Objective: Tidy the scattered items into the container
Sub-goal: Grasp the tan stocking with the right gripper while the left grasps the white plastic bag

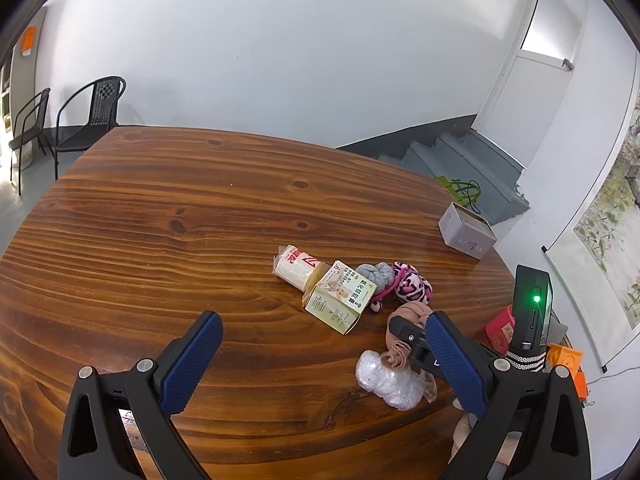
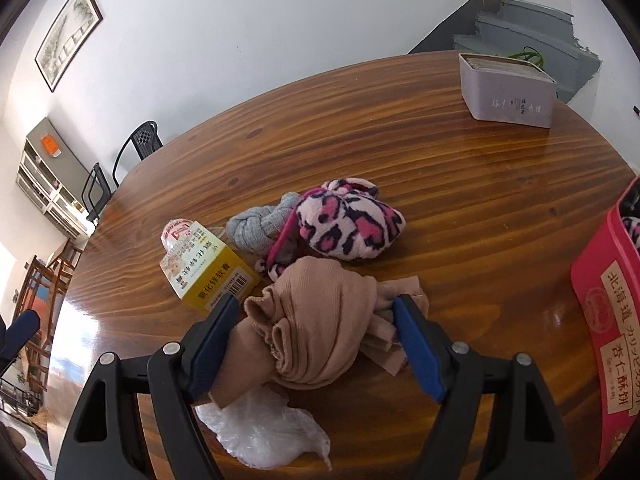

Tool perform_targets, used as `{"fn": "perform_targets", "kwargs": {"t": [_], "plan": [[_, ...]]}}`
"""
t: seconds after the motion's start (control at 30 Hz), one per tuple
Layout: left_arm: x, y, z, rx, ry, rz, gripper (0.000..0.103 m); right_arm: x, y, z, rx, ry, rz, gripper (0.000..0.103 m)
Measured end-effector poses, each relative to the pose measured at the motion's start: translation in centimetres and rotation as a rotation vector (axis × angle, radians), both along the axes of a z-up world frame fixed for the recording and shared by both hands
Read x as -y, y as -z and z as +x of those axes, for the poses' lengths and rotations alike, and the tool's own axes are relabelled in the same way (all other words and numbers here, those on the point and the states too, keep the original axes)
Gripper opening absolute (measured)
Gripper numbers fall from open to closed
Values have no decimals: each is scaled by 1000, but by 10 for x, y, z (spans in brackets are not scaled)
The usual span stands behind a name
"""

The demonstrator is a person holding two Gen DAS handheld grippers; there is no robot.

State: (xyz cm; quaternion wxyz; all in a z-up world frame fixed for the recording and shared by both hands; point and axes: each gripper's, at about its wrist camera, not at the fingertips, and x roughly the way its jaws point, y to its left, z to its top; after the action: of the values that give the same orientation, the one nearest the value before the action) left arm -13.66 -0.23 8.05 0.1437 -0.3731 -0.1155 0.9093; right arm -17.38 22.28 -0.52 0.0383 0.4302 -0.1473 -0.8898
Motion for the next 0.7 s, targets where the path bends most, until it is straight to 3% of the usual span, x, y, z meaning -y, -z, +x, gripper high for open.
{"fn": "perform_targets", "kwargs": {"t": [0.13, 0.23, 0.37, 0.5, 0.7], "plan": [[-5, 2, 0, 5, 12, -7, 102, -5, 0, 9, -9, -33, 14, 60], [-11, 6, 0, 16, 31, -13, 102, -9, -4, 23, -18, -41, 50, 57], [-27, 15, 0, 52, 87, -26, 102, -22, -12, 39, -47, -25, 47, 57], [-50, 27, 6, 83, 148, -40, 102, -39, -39, 54, -123, 25, 35, 57], [-100, 58, 22, 131, 223, -167, 102, -48, -73, 78, -241, 65, 106, 57]]}}
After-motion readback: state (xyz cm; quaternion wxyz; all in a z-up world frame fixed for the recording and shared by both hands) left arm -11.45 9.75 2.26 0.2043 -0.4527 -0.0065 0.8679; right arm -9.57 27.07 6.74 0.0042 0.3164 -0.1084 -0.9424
